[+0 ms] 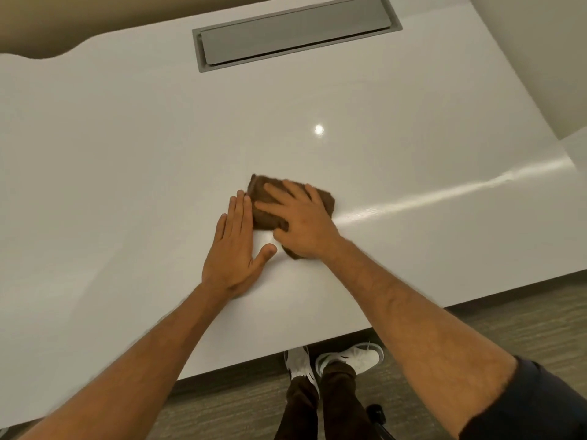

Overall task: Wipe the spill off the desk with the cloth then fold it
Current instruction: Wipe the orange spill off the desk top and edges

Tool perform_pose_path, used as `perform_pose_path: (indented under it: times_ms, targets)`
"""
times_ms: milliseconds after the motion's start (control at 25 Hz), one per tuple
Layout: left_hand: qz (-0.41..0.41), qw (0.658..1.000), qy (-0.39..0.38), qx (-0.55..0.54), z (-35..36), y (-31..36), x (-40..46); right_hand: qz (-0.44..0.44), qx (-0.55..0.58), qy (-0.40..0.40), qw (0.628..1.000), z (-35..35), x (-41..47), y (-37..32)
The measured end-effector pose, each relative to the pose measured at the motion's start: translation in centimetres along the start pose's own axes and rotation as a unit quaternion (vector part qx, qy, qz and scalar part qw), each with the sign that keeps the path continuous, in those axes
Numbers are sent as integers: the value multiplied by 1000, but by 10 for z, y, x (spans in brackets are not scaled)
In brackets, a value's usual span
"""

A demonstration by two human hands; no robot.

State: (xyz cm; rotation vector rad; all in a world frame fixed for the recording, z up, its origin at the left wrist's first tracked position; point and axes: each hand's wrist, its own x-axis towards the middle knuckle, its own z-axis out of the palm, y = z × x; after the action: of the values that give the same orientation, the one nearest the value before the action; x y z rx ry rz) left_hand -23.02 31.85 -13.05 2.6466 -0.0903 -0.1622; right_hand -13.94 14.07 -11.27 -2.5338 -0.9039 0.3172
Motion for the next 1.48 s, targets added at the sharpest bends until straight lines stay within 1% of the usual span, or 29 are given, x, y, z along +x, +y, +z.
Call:
perform_pose_path:
  times_ms: [120, 240, 320, 520, 600, 680, 760, 840, 1000, 1080, 1200, 1240, 1280, 1320, 1400, 1480]
  targets:
    - [7, 1000, -12, 0, 0, -1, 1, -36, 57, -3, 998, 4, -35, 2]
    - [20, 996, -53, 65, -2, -2, 1, -48, 85, -9, 995, 5, -64, 6]
    - [28, 993, -59, 103, -3, -3, 1, -62, 72, -9, 995, 3, -85, 10]
    - [17, 990, -47, 130, 2, -5, 0, -56, 46, 4, 997, 4, -160, 37]
    - [10, 990, -60, 124, 4, 5, 0, -46, 21, 17, 999, 1, -189, 50]
    - [41, 990, -82, 110, 9, 31, 3, -38, -5, 31, 999, -4, -214, 63]
    - [108, 984, -101, 100, 23, 71, 9, -14, -28, 50, 998, -11, -236, 80]
    - [159, 977, -120, 78, 40, 115, 19, 28, -28, 72, 997, -21, -256, 100]
    - [219, 964, -145, 51, 67, 178, 38, 131, 4, 125, 983, -44, -288, 142]
    - [244, 956, -155, 48, 76, 201, 46, 166, 35, 151, 974, -56, -300, 159]
    - [271, 946, -169, 51, 90, 236, 59, 213, 96, 216, 948, -68, -324, 176]
    - [278, 944, -172, 51, 95, 248, 64, 233, 137, 255, 928, -68, -333, 180]
    - [286, 941, -176, 51, 100, 263, 70, 261, 204, 301, 894, -68, -344, 182]
    - [293, 938, -179, 47, 104, 278, 76, 294, 293, 346, 841, -68, -355, 183]
    - [311, 930, -190, 38, 117, 312, 89, 340, 451, 440, 699, -65, -382, 188]
    - [333, 920, -205, 31, 130, 346, 101, 354, 528, 531, 561, -57, -408, 194]
